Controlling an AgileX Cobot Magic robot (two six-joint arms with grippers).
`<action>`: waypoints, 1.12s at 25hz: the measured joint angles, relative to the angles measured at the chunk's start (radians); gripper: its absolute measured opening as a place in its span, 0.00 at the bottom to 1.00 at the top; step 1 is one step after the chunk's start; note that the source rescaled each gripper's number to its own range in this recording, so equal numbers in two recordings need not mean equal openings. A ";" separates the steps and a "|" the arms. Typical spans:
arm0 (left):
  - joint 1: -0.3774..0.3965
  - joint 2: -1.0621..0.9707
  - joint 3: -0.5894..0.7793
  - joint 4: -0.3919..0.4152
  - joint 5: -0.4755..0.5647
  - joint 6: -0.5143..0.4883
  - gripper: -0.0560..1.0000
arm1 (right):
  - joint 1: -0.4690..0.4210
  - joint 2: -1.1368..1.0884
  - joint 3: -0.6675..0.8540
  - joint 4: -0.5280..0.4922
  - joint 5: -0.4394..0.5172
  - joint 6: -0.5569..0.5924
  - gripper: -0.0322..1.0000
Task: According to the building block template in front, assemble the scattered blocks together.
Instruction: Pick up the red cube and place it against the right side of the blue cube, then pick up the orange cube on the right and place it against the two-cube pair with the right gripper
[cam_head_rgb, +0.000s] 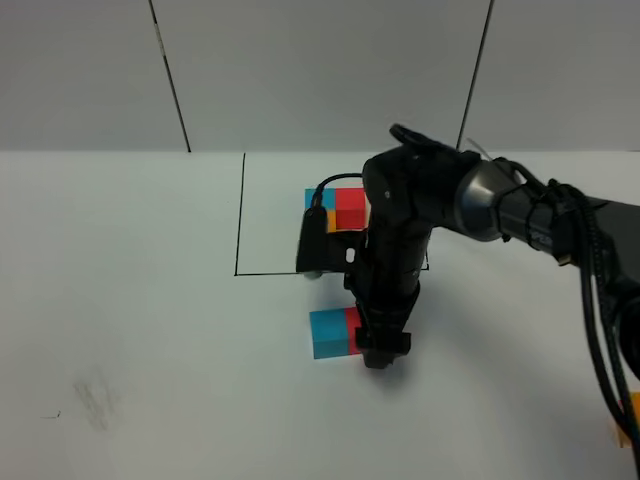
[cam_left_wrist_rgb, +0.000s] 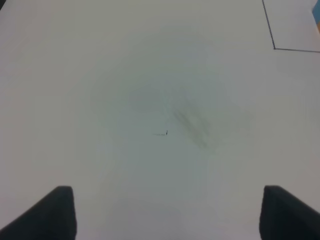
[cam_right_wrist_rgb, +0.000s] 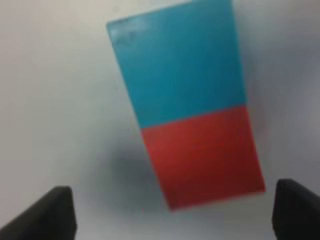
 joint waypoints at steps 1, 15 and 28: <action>0.000 0.000 0.000 0.000 0.000 0.000 0.67 | -0.006 -0.026 0.000 0.000 0.031 0.055 0.69; 0.000 0.000 0.000 0.000 0.000 0.000 0.67 | -0.177 -0.377 0.392 -0.184 -0.055 0.968 0.69; 0.000 0.000 0.000 0.000 0.000 0.000 0.67 | -0.353 -0.618 0.851 -0.258 -0.309 1.140 0.70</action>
